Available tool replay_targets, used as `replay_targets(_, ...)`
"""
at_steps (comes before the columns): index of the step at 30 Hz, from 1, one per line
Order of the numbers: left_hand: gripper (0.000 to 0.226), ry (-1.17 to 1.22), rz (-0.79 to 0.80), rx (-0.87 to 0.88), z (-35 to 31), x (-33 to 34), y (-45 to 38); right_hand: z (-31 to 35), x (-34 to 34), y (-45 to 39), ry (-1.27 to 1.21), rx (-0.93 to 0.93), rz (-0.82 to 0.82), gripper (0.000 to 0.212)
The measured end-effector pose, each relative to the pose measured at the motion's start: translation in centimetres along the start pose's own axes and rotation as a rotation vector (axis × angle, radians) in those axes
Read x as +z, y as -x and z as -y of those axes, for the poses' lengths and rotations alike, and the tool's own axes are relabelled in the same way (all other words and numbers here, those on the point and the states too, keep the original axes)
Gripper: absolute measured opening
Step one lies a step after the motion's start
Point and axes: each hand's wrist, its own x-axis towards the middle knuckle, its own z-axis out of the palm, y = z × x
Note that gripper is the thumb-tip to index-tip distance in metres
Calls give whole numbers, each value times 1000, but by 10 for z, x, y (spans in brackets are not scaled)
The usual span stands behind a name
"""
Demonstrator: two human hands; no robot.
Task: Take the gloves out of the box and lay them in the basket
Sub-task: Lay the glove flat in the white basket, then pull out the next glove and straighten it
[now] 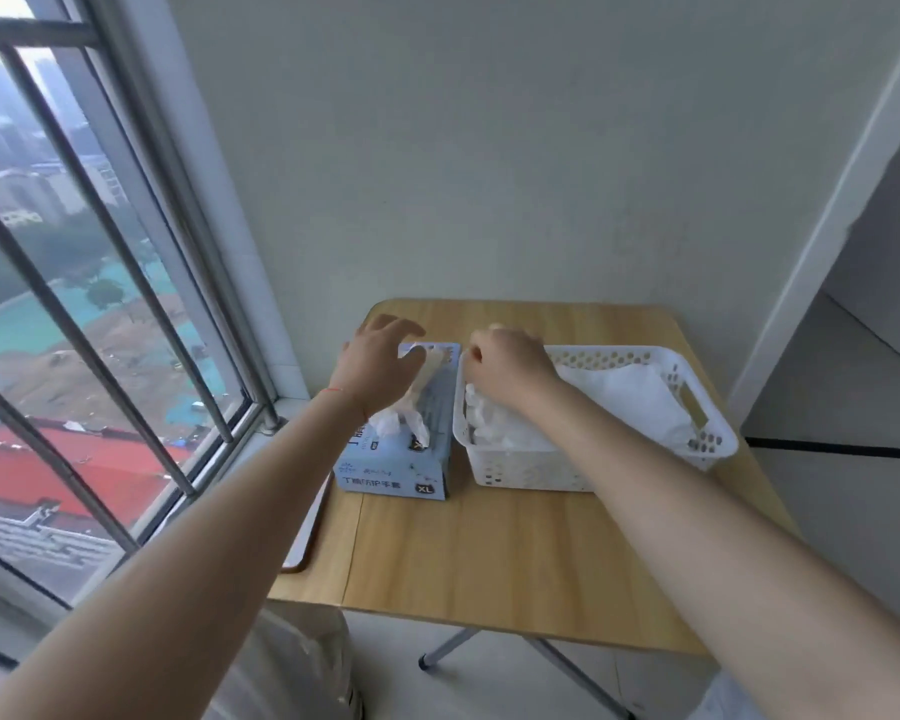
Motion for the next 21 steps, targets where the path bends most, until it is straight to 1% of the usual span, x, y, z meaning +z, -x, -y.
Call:
replay_targets(3, 22, 5, -7, -116, 39, -13, 11, 32, 17, -10, -88, -56, 79, 34)
replay_targets(5, 19, 41, 47, -158, 53, -14, 15, 45, 25, -14, -62, -74, 119, 43)
replay_targets(6, 18, 54, 79, -168, 57, -13, 16, 49, 29, -15, -45, -74, 140, 44)
replay_targets(9, 8, 49, 110, -157, 62, -7, 18, 55, 36, -19, -9, -67, 189, 32)
replay_targets(10, 10, 38, 109, -147, 63, -6, 18, 57, 38, -20, 1, -63, 204, 31)
replay_targets(12, 17, 25, 105, -139, 63, -5, 18, 57, 38, -20, 19, -64, 213, 32)
replay_targets(14, 11, 29, 81, -129, 64, -5, 18, 56, 37, -20, 17, -56, 190, 33)
replay_targets(16, 6, 49, 43, -114, 68, -4, 17, 54, 36, -20, -41, -49, 172, 34)
replay_targets(17, 5, 64, 28, -113, 68, -4, 17, 54, 35, -19, -84, -50, 207, 35)
replay_targets(19, 4, 100, -12, -110, 67, -3, 18, 58, 31, -16, -133, -60, 326, 36)
replay_targets(21, 3, 137, -39, -90, 64, -4, 19, 59, 28, -15, -104, -77, 372, 28)
